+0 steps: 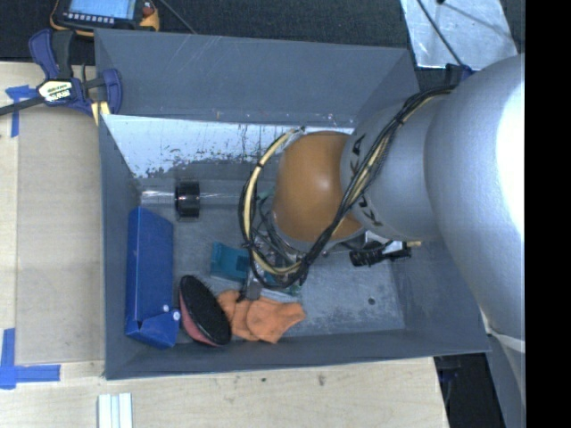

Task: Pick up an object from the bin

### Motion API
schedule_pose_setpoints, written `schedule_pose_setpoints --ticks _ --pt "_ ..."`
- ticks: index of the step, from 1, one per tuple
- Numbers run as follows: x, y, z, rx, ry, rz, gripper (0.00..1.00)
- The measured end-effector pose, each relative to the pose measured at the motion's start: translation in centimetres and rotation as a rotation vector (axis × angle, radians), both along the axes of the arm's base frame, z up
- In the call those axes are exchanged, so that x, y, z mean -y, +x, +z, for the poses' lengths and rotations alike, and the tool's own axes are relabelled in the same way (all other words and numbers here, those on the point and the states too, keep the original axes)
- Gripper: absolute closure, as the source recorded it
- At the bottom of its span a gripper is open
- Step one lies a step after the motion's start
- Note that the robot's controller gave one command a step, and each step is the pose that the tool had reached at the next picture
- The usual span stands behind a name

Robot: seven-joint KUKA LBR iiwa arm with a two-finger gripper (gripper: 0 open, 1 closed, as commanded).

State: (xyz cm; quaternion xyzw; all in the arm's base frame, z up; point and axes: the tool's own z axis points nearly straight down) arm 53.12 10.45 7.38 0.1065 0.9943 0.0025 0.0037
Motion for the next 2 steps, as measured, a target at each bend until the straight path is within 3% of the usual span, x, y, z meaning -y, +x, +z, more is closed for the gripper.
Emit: schedule_pose_setpoints --ticks 2 --pt "0.2 -0.4 2.9 -0.02 -0.007 -0.001 1.0"
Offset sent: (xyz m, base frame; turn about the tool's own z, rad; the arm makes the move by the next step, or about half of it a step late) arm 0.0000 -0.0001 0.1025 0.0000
